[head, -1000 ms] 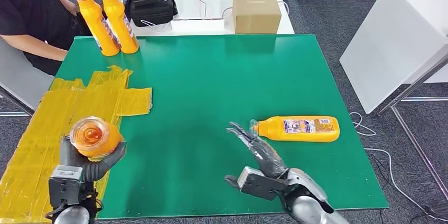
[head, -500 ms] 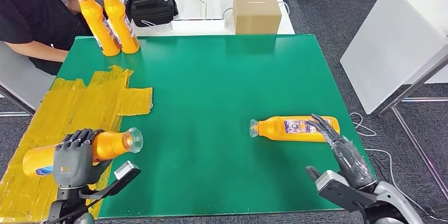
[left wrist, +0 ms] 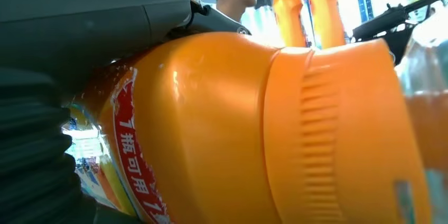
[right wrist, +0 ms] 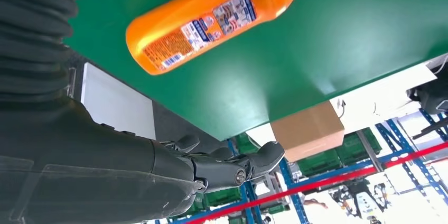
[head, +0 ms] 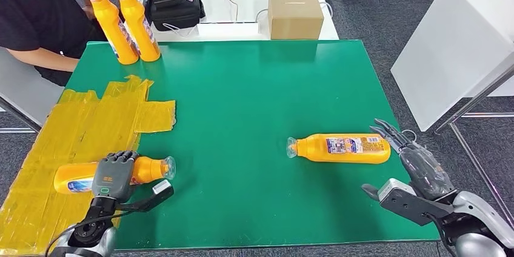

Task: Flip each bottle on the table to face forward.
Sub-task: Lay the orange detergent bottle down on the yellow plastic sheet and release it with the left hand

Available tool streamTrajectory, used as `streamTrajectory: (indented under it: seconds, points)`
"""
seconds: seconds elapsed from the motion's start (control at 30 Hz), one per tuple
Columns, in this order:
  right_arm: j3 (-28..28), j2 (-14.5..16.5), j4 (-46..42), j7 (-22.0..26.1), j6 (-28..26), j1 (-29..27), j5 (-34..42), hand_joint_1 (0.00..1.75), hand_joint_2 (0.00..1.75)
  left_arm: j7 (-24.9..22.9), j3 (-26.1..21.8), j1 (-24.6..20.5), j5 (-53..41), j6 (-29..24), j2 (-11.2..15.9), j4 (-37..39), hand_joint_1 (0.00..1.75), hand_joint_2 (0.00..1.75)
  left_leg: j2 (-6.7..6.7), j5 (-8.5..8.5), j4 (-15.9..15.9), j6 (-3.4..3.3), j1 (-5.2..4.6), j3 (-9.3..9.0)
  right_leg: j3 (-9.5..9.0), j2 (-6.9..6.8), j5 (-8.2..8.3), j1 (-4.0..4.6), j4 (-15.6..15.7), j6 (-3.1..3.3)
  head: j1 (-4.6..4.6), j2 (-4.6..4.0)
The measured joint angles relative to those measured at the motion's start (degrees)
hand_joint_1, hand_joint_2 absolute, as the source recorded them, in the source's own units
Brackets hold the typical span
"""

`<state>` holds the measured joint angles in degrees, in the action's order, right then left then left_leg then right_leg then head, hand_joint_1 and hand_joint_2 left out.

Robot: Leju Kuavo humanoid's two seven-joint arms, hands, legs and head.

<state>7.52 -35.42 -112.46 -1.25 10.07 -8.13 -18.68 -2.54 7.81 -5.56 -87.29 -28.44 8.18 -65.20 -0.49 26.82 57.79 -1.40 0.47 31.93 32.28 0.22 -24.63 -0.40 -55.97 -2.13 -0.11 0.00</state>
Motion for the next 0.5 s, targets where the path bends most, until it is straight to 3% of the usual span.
streamTrajectory:
  seconds: [0.03, 0.07, 0.5]
  points:
    - [0.0, -0.1, 0.1, 0.0, 0.0, 0.2, 0.0, 0.0, 1.75, 0.1, 0.1, -0.6, 0.1, 0.3, 0.2, 0.9, 0.0, 0.44, 0.0, 0.0, 0.0, 0.0, 0.0, -0.01, -0.02, 0.0, 0.0, 0.0, 0.0, 0.0, 0.0, 0.0]
    - [0.0, -0.2, 0.2, -0.1, 0.1, 0.4, 0.0, 0.0, 1.75, -0.2, 0.3, -1.3, 0.0, 0.7, 0.4, 1.8, 0.0, 0.0, -0.01, 0.0, 0.0, 0.0, 0.0, -0.03, -0.05, -0.01, 0.0, -0.01, 0.0, 0.0, 0.0, 0.0]
    - [0.0, -1.9, 1.6, -0.9, 0.2, 0.5, -0.8, 0.0, 1.75, -0.9, 1.3, -4.6, 0.0, 1.3, 2.0, 6.8, 0.0, 0.0, -0.04, -0.02, 0.0, -0.02, 0.0, -0.36, -0.36, -0.1, -0.01, -0.01, 0.0, 0.02, 0.0, 0.0]
